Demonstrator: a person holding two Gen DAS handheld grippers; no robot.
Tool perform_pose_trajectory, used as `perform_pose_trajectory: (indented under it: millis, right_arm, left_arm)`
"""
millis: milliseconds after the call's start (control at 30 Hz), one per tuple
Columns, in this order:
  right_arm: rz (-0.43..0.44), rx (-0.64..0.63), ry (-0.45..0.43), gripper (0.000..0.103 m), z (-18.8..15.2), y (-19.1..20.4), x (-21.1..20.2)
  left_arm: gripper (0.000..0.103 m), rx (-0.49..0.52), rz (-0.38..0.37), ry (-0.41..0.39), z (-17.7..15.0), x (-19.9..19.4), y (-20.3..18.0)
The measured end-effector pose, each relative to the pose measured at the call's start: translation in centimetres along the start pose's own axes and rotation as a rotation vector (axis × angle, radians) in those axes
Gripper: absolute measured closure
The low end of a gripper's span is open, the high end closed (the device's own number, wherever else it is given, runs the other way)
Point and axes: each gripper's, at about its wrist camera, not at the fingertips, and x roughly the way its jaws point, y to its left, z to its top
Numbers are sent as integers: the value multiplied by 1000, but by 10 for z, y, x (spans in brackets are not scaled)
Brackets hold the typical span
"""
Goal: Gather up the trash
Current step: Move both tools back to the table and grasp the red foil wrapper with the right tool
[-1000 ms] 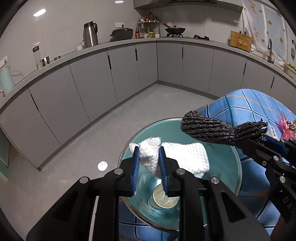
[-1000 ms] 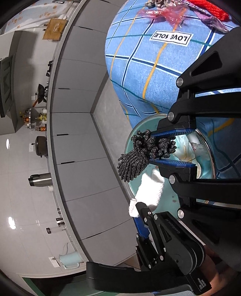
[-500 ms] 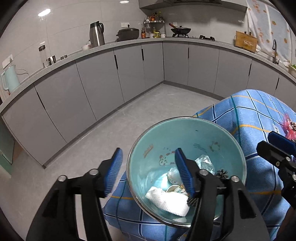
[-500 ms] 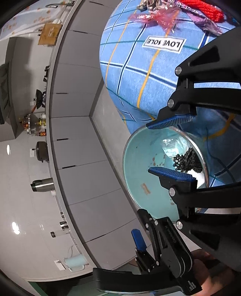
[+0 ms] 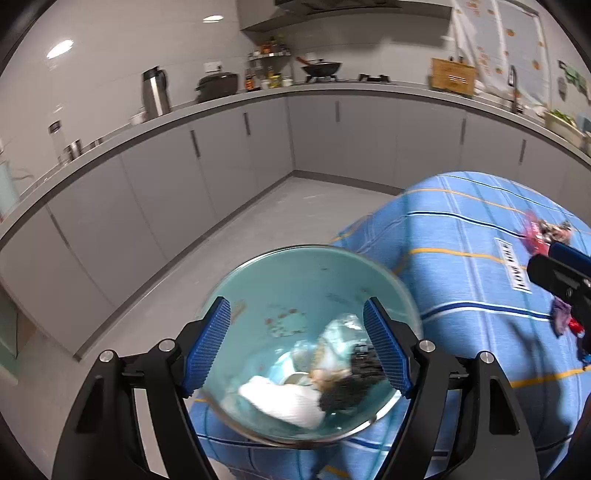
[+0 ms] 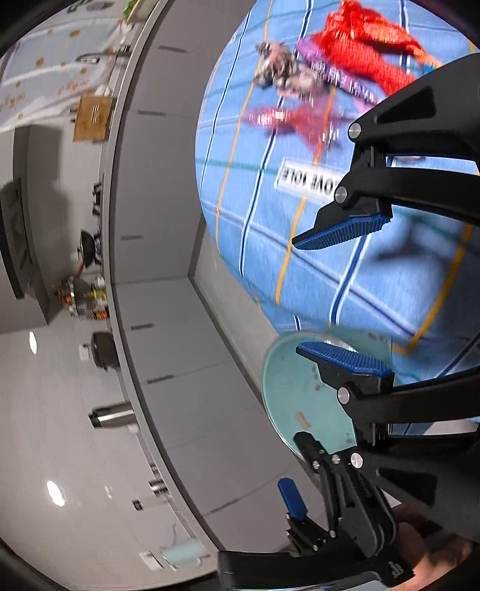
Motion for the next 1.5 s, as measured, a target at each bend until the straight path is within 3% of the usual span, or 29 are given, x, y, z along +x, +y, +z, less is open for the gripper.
perform_pose_trajectory:
  millis: [233, 567, 933, 1233, 1500]
  right_arm:
    - [-71, 62, -20, 44, -10, -36, -28]
    - [-216, 150, -26, 41, -26, -98, -61]
    - [-334, 235, -18, 40, -40, -147, -81]
    - [-488, 329, 38, 40, -63, -180, -84]
    - [-508, 390, 93, 40, -76, -195, -73]
  left_arm:
    - [22, 64, -77, -29, 9, -12, -49]
    - [21, 151, -185, -54, 19, -18, -119]
    - [21, 207, -251, -59, 20, -15, -163]
    - [15, 268, -290, -52, 15, -8, -199]
    - [15, 290, -314, -33, 10, 3, -219]
